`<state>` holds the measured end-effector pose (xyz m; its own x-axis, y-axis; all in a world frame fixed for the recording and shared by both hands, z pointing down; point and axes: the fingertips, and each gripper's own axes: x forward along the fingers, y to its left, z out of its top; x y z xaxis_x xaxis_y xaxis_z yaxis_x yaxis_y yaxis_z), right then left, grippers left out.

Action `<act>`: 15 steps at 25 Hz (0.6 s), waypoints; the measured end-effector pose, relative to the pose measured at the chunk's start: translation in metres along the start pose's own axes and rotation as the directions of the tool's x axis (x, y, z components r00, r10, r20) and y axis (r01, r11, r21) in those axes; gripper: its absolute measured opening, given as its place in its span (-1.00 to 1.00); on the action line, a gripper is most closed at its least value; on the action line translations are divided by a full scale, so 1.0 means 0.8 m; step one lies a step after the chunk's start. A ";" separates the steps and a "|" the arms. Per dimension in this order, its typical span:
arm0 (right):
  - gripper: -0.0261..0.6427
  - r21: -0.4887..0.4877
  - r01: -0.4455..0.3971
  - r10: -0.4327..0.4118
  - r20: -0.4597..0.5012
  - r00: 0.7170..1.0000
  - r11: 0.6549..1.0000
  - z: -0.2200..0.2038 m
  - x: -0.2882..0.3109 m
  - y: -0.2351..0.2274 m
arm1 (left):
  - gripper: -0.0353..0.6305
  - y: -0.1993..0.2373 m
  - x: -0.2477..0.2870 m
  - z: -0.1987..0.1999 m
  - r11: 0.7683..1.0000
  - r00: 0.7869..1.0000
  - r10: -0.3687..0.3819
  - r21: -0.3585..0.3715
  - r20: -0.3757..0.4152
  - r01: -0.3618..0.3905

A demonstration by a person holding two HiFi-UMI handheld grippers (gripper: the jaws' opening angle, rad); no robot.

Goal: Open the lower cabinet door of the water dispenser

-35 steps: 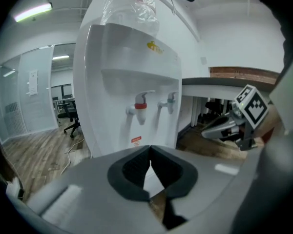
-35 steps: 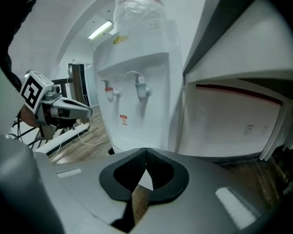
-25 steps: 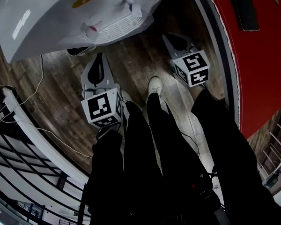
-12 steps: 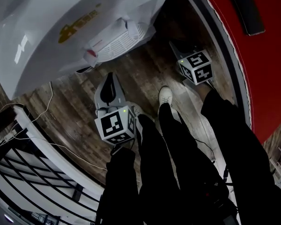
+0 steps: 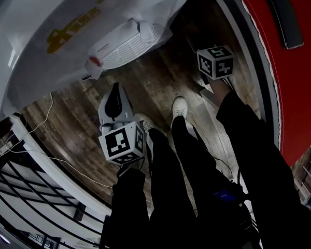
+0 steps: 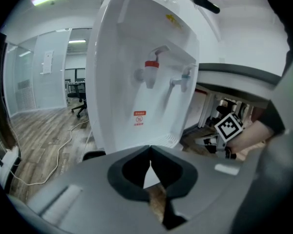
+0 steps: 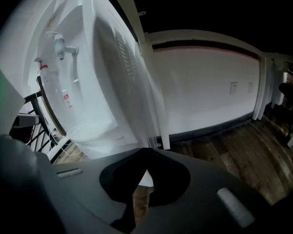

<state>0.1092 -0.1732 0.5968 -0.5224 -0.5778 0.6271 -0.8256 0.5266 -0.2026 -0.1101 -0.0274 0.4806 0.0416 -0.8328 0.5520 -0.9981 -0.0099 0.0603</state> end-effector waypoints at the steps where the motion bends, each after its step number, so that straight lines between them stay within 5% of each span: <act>1: -0.96 -0.022 -0.005 0.005 -0.001 1.000 1.000 0.005 0.007 0.001 | -0.87 0.003 -0.001 -0.002 1.000 1.000 0.005 -0.004 0.000 -0.005; 6: -0.93 -0.131 -0.038 0.036 -0.022 0.999 0.991 0.026 0.037 0.010 | -0.88 0.015 0.003 -0.014 0.999 1.000 0.031 -0.018 -0.007 -0.031; 15: -0.93 -0.122 -0.044 0.039 -0.043 0.998 0.991 0.028 0.060 -0.005 | -0.88 0.011 0.001 -0.022 0.999 0.999 0.035 -0.029 0.002 -0.035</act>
<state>0.0826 -0.2174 0.6110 -0.5447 -0.5291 0.6507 -0.7694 0.6240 -0.1366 -0.1180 -0.0187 0.4961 0.0064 -0.8339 0.5519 -0.9972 0.0356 0.0654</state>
